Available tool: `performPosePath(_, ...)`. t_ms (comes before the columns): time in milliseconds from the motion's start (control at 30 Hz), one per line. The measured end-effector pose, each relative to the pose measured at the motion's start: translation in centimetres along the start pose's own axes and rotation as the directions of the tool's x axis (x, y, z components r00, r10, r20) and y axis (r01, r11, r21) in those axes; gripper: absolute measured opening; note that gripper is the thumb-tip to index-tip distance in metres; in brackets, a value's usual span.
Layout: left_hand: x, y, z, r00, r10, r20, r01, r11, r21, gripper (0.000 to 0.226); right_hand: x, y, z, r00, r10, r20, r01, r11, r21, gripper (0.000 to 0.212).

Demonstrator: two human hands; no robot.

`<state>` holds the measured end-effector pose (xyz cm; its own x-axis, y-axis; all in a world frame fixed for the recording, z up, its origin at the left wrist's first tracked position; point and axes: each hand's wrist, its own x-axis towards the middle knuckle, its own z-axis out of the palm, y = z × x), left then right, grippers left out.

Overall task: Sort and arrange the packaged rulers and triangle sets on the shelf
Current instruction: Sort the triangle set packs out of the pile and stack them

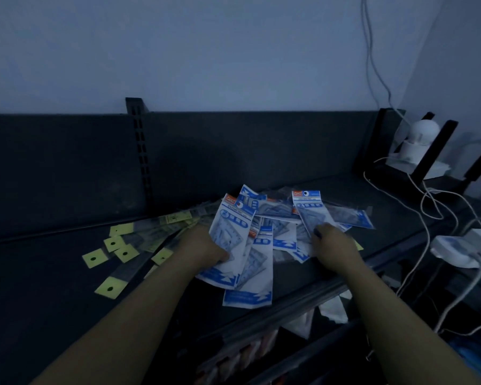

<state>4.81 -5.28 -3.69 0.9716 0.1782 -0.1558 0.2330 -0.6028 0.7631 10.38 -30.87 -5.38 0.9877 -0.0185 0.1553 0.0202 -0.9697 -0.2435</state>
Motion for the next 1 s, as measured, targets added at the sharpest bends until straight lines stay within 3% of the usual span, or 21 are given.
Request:
performPosePath(167, 0.1, -0.2, 0.2, 1.0, 0.023, -0.009, -0.023, 1.0, -0.019, 0.04, -0.9, -1.1, 0.0, 0.99, 0.07, -0.124, -0.056, 0.992, 0.117, 0.036)
performPosePath(267, 0.1, -0.3, 0.3, 0.999, 0.037, -0.008, -0.037, 0.999, -0.025, 0.038, -0.8, -1.4, -0.2, 0.986, 0.167, 0.002, -0.166, 0.984, 0.057, 0.062)
performPosePath(400, -0.1, -0.4, 0.3, 0.999, 0.051, -0.008, -0.052, 0.998, -0.046, 0.034, -0.4, -1.9, -0.6, 0.985, 0.172, 0.03, -0.175, 0.97, 0.167, 0.071)
performPosePath(567, -0.3, -0.4, 0.3, 0.999, 0.036, -0.007, -0.036, 0.998, -0.054, 0.03, -1.3, -2.9, -2.3, 0.969, 0.15, 0.194, -0.227, 0.852, 0.473, 0.02)
performPosePath(633, -0.3, -0.3, 0.0, 1.0, 0.014, 0.006, -0.014, 0.999, -0.049, 0.03, -2.3, -3.5, -3.1, 0.965, 0.121, 0.234, -0.232, 0.808, 0.542, 0.028)
performPosePath(800, -0.2, -0.6, -0.3, 0.997, -0.021, 0.075, 0.032, 0.987, -0.158, 0.034, -3.9, -4.8, -2.9, 0.928, 0.122, 0.351, -0.323, 0.73, 0.602, 0.021)
performPosePath(1000, -0.8, -0.4, 0.0, 0.993, -0.016, 0.115, 0.046, 0.963, -0.267, 0.031, -5.1, -5.7, -1.7, 0.915, 0.027, 0.401, -0.365, 0.474, 0.801, 0.013)
